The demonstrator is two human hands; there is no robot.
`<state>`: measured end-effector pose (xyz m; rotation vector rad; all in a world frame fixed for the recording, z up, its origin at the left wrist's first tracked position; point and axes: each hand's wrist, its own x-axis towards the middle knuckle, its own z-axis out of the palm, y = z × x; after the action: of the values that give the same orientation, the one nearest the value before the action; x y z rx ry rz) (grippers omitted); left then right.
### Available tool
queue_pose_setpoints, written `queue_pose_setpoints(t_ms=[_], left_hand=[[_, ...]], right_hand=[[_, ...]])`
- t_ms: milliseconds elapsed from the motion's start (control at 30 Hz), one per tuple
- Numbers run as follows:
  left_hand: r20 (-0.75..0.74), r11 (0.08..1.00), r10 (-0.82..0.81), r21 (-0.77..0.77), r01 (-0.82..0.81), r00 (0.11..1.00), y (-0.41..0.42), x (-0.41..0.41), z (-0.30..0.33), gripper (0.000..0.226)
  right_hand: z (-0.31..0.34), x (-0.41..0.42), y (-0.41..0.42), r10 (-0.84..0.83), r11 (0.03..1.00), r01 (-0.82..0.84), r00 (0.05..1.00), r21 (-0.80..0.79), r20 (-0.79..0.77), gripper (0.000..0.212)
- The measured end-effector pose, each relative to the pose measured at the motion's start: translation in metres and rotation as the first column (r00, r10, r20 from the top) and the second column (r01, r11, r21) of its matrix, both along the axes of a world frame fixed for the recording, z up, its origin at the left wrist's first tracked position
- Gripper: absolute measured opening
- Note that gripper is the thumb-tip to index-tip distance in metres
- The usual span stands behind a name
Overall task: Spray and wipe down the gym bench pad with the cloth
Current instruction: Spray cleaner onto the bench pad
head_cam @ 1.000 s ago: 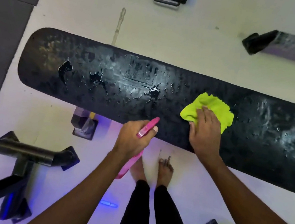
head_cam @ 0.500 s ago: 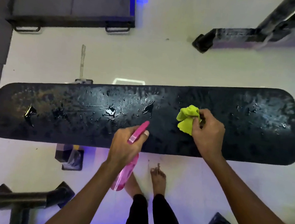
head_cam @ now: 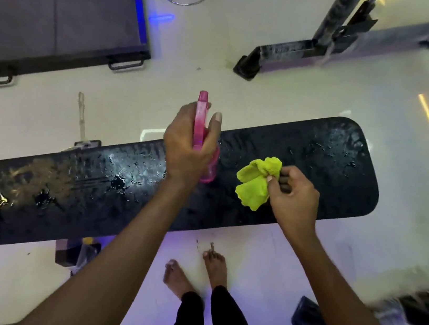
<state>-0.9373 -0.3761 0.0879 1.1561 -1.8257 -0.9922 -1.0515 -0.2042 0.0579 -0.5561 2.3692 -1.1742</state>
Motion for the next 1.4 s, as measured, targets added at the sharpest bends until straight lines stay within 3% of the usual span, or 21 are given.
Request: queue_pose_setpoints(t_ms=[100, 300, 467, 633, 700, 833, 967, 1133, 1300, 1400], left_hand=[[0.063, 0.997, -0.068, -0.021, 0.070, 0.996, -0.001, -0.020, -0.013, 0.030], [0.164, 0.977, -0.206, 0.084, 0.195, 0.965, 0.002, -0.025, -0.037, 0.057], [0.187, 0.944, -0.310, 0.175, 0.279, 0.932, -0.001, -0.018, -0.034, 0.078], [0.168, 0.896, -0.401, 0.276, 0.348, 0.900, 0.004, 0.018, -0.026, 0.108], [0.189, 0.903, -0.373, 0.298, 0.309, 0.908, 0.015, 0.047, -0.025, 0.100], [0.195, 0.853, -0.397, 0.440, 0.281, 0.897, 0.051, 0.111, -0.035, 0.055], [0.131, 0.779, -0.399, 0.570, 0.260, 0.908, 0.080, 0.155, -0.037, 0.056], [0.177, 0.858, -0.158, 0.512, 0.046, 0.971, 0.075, 0.199, -0.034, 0.012], [0.187, 0.868, 0.023, 0.483, -0.113, 0.982, 0.059, 0.257, -0.020, 0.011], [0.190, 0.807, 0.056, 0.570, -0.157, 0.980, 0.051, 0.295, -0.019, 0.014]], right_hand=[[-0.003, -0.002, 0.014, -0.011, 1.000, 0.011, 0.999, 0.020, 0.039, 0.013], [-0.001, 0.002, 0.031, 0.098, 0.994, -0.100, 0.995, 0.050, 0.032, 0.037], [0.004, 0.013, 0.032, 0.180, 0.980, -0.182, 0.983, 0.081, 0.024, 0.012], [0.010, 0.034, 0.027, 0.260, 0.956, -0.266, 0.964, 0.124, 0.056, 0.015], [0.012, 0.046, 0.023, 0.311, 0.942, -0.310, 0.950, 0.130, 0.019, 0.017], [0.017, 0.071, 0.004, 0.429, 0.900, -0.414, 0.896, 0.140, -0.112, 0.023], [0.020, 0.101, -0.019, 0.511, 0.859, -0.509, 0.859, 0.056, -0.021, 0.023], [0.017, 0.136, -0.050, 0.556, 0.829, -0.559, 0.825, -0.005, 0.097, 0.029], [0.020, 0.169, -0.088, 0.656, 0.748, -0.661, 0.726, -0.052, 0.206, 0.016], [0.024, 0.194, -0.117, 0.746, 0.655, -0.754, 0.632, -0.057, 0.211, 0.023]])
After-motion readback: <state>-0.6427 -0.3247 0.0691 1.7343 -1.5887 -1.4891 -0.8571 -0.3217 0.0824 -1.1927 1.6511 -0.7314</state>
